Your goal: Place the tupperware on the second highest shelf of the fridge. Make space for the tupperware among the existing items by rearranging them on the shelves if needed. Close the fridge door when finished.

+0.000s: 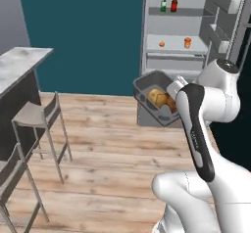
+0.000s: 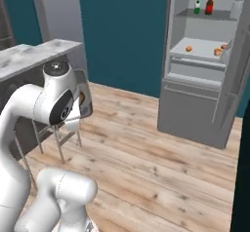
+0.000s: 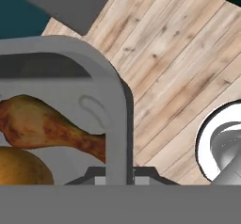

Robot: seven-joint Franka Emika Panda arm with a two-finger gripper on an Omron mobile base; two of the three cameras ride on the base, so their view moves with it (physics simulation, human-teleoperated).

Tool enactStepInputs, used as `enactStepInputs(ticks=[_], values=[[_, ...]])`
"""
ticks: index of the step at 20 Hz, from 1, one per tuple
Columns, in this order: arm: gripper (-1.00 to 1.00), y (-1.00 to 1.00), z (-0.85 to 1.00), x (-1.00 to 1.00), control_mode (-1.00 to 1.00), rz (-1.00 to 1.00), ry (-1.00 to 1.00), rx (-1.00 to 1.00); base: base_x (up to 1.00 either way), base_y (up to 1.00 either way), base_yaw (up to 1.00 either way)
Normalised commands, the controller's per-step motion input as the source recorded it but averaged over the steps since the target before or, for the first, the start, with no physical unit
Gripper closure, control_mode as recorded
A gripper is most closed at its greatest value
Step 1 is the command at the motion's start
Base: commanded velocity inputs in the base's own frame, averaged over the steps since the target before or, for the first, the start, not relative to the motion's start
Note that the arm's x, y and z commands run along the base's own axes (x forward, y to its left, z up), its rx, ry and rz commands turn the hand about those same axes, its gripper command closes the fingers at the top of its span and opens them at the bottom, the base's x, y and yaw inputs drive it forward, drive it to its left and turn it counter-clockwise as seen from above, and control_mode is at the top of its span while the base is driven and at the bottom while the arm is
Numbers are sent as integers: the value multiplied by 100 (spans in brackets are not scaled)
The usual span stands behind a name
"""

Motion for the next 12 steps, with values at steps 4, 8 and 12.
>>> enactStepInputs(ticks=[4, 8, 12], values=[[100, 0, 0, 0, 100, 0, 0, 0, 59, -60, -51], [100, 0, 0, 0, 100, 0, 0, 0, 72, -51, -43], [100, 0, 0, 0, 100, 0, 0, 0, 78, -32, -37]])
